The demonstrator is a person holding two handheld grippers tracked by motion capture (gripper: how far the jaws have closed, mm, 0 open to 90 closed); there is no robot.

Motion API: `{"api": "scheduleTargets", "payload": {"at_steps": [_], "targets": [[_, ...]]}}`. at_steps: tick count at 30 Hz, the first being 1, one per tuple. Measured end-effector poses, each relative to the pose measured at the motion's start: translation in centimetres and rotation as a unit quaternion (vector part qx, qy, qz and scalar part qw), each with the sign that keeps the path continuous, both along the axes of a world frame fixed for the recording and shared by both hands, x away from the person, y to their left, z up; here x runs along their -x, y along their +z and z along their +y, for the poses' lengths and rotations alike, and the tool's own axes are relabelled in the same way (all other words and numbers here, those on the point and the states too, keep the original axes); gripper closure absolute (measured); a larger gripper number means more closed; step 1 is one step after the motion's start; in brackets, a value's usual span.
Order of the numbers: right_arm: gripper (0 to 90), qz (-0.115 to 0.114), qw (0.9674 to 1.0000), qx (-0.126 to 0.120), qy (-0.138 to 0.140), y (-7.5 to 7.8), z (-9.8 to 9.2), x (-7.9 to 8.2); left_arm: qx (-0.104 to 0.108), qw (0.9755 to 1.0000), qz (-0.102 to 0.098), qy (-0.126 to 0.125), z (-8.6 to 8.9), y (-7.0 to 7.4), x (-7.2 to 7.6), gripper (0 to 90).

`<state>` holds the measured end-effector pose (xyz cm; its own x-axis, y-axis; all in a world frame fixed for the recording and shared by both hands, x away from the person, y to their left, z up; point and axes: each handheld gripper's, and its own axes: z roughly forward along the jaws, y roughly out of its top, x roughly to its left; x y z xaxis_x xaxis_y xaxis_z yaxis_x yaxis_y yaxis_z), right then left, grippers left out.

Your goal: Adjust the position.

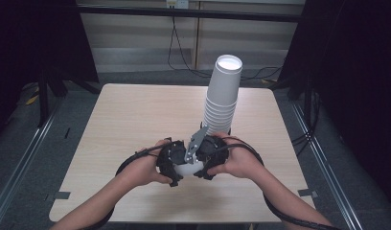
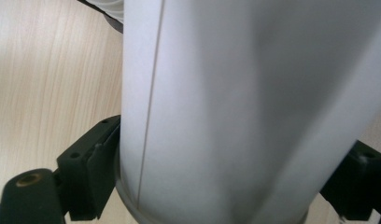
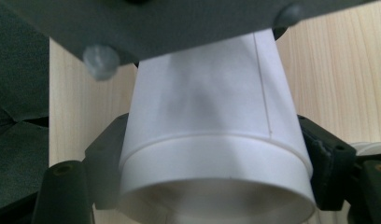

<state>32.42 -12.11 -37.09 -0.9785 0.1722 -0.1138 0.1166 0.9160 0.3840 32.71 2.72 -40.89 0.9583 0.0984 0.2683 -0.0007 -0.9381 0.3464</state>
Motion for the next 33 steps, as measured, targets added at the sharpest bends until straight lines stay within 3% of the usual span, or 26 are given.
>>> {"api": "scheduleTargets", "payload": {"at_steps": [4,5,10,15,19,21,24,25,29,33], "targets": [[24.2,-0.003,1.0000,-0.004,-0.004,0.0,-0.2,0.0,0.008,0.9999,0.004,-0.014,0.2,0.0,-0.4,9.0],[24.3,-0.008,1.0000,-0.006,0.000,0.0,-0.3,0.0,0.022,0.9996,0.007,-0.014,0.5,0.1,-0.5,8.6],[24.5,-0.004,0.9997,-0.024,-0.005,0.1,-0.7,-0.1,0.045,0.9987,0.009,-0.022,1.0,0.3,-0.6,6.9],[24.6,-0.005,0.9995,-0.032,-0.005,0.1,-0.9,0.1,0.089,0.9947,0.003,-0.051,1.5,0.3,-0.7,0.0],[24.5,-0.004,0.9993,-0.038,-0.002,0.1,-1.0,0.1,0.102,0.9934,0.007,-0.053,1.9,0.3,-0.7,0.0],[24.4,-0.002,0.9991,-0.042,-0.004,0.2,-1.2,0.1,0.112,0.9917,0.025,-0.057,2.2,0.2,-0.8,0.0],[24.3,-0.004,0.9985,-0.055,-0.005,0.2,-1.6,0.1,0.132,0.9896,0.024,-0.051,2.7,0.1,-1.0,0.0],[24.2,-0.004,0.9982,-0.060,-0.003,0.1,-1.9,0.0,0.149,0.9871,0.033,-0.050,3.1,0.1,-1.1,0.0],[24.1,-0.001,0.9978,-0.066,-0.007,-0.2,-2.2,0.0,0.165,0.9845,0.037,-0.046,3.5,0.3,-1.3,0.0],[24.0,0.006,0.9960,-0.088,-0.014,-0.4,-2.8,0.1,0.195,0.9785,0.052,-0.041,3.9,0.4,-1.3,0.0]]}}
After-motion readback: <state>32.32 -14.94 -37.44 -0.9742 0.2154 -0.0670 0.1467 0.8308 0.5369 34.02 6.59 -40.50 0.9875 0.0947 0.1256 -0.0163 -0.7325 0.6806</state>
